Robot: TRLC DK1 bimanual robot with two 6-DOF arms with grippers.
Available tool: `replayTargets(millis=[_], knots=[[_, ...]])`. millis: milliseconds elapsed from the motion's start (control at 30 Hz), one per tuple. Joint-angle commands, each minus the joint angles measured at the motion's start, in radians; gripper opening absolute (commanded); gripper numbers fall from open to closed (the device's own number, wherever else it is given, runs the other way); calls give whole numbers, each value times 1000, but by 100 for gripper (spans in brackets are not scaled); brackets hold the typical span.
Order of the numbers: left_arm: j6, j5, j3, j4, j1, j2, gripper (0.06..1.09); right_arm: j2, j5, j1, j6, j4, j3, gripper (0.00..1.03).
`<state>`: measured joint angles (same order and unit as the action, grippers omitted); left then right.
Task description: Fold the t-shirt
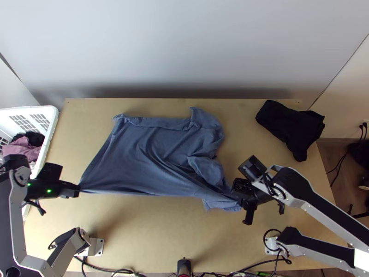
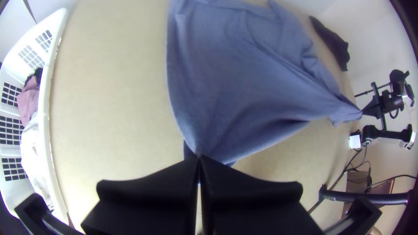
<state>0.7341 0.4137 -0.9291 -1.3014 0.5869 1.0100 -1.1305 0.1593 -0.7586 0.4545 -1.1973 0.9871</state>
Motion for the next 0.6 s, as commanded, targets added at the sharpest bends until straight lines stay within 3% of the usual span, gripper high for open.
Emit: replayTargets(millis=[0, 333, 567], knots=[[83, 31, -60, -82, 114, 9, 9, 41, 22, 2, 6, -85, 38, 3], [134, 27, -25, -104, 148, 21, 9, 71, 42, -53, 46, -157, 1, 3], [154, 13, 95, -99, 105, 45, 9, 52, 43, -111, 55, -82, -108, 3]])
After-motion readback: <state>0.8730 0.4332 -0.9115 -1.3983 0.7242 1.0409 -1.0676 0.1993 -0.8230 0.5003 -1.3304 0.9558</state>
